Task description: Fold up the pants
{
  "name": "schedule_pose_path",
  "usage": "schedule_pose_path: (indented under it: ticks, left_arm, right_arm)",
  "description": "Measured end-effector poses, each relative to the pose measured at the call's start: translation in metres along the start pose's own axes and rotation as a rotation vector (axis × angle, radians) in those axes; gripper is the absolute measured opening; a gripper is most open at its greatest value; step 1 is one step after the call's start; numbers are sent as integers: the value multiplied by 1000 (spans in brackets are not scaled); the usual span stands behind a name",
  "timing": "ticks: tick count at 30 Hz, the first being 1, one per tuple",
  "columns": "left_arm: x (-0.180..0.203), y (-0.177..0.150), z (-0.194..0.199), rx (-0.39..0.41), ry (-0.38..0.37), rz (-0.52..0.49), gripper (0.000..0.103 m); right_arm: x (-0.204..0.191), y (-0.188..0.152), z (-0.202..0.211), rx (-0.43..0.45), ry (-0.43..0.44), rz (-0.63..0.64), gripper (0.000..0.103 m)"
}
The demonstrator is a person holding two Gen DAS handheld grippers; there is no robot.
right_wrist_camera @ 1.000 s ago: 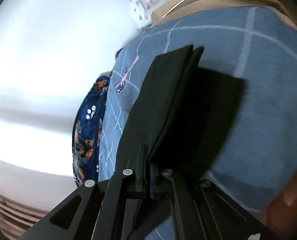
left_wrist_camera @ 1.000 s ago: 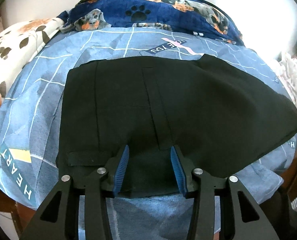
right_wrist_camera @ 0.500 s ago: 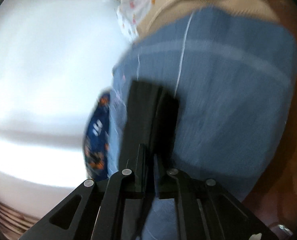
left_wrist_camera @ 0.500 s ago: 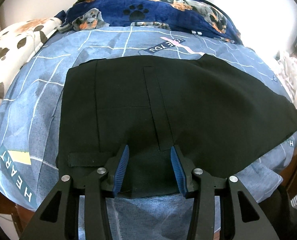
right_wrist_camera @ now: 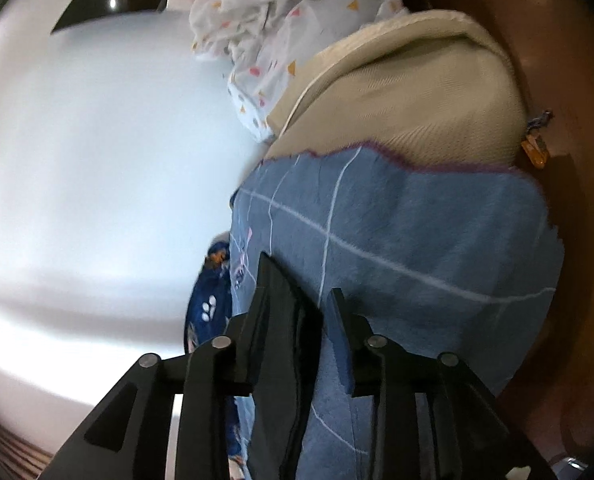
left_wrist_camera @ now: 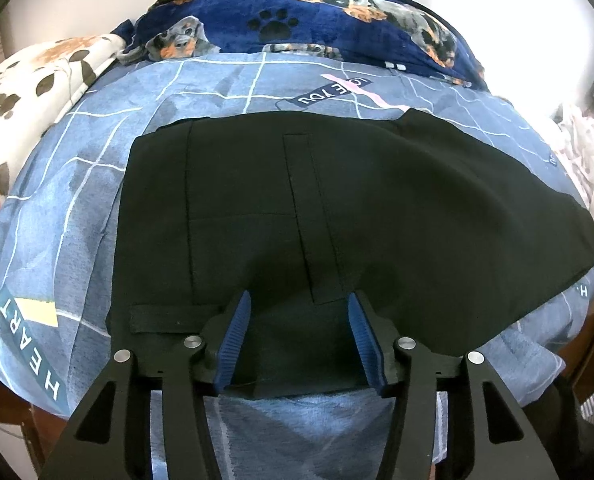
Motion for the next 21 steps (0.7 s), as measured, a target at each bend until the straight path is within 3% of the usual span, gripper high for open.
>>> schedule_pose_path:
  ticks: [4, 7, 12, 18, 19, 20, 21]
  left_arm:
    - [1, 0, 0, 0, -3, 2, 55]
    - [3, 1, -1, 4, -2, 1, 59]
    - [13, 3, -5, 3, 17, -33, 68]
    - [13, 2, -5, 14, 2, -15, 69]
    - [13, 2, -5, 15, 4, -16, 69]
    - [13, 2, -5, 16, 5, -16, 70]
    - [13, 2, -5, 18, 5, -15, 70]
  right_arm:
    - [-5, -6, -15, -24, -6, 8, 36]
    - [-8, -13, -19, -37, 6, 17, 44]
    - [-11, -36, -39, -147, -20, 73, 44]
    - [-23, -44, -58, -163, -60, 117, 43]
    - [-27, -46, -62, -160, -76, 133, 42]
    - [-33, -47, -67, -144, -110, 163, 28]
    - [-36, -46, -72, -131, -170, 190, 9]
Point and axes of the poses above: each gripper's, at about its wrist camera, not at the fingertips, and z roughly against the way its jaws point, x to its right, y to its top, the point moved 2 cm from there along -z, roughly the way its jaws point, and after that the axes turned 14 degrees about -z, right-handed, at the moved point
